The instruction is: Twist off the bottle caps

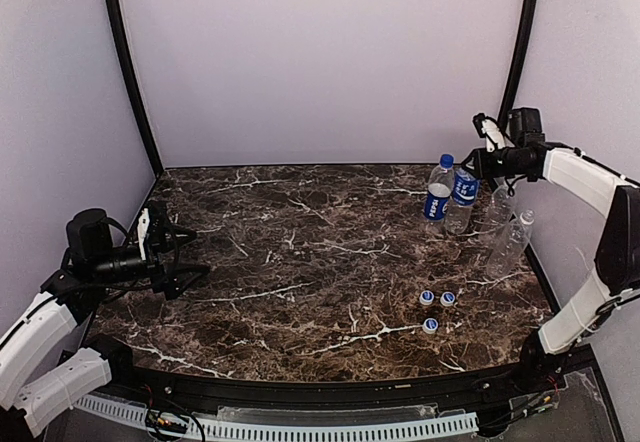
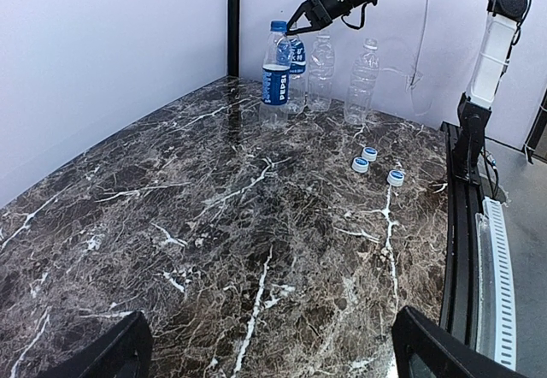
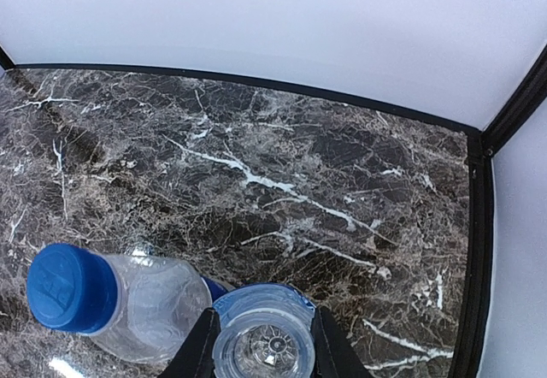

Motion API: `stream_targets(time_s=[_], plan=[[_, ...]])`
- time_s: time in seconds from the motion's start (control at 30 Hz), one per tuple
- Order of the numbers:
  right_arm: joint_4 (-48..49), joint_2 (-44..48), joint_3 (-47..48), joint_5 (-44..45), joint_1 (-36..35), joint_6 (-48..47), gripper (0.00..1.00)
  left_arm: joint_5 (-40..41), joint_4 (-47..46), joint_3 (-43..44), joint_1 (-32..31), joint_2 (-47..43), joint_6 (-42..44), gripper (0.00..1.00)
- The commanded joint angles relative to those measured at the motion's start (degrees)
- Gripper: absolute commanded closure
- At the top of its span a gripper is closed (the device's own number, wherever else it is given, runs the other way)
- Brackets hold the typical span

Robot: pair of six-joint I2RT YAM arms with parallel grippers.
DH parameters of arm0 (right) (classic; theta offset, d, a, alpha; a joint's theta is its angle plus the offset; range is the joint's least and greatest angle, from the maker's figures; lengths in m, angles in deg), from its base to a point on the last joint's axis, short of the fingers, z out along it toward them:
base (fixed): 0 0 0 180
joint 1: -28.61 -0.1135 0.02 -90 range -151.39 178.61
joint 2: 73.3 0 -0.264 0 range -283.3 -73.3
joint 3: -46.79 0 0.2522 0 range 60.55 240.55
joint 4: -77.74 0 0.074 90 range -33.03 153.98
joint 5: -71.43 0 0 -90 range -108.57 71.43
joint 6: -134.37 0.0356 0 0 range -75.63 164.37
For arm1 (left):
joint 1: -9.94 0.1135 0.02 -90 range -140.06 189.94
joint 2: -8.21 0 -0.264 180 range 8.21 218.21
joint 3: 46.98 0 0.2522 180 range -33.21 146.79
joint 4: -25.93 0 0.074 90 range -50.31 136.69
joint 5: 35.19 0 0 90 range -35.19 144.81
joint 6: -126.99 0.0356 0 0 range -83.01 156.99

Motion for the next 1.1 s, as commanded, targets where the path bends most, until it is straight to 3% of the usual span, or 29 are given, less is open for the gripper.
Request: stream_targets(time_s=[0.0,0.67,0.87,1.07], plan=[[0.45,4.01,-2.95,4.31,-0.63,2.33,1.0,-0.96,-0.38,0.77,0.4,-0.36,-0.07,0.01],[4.45,9.84,-13.58,0.09,-1.6,5.85,1.0,-1.3,-0.9,0.63,0.35,-0.58,-0.24,0.01],[4.4,11.66,-15.16,3.62,-4.14,3.63,1.0,-1.3,-0.58,0.67,0.39,-0.76,-0.14,0.01],[4.89,13.68,-17.29,4.86,-4.67,3.2,0.92,-1.38,-0.81,0.57,0.35,-0.76,-0.15,0.01]])
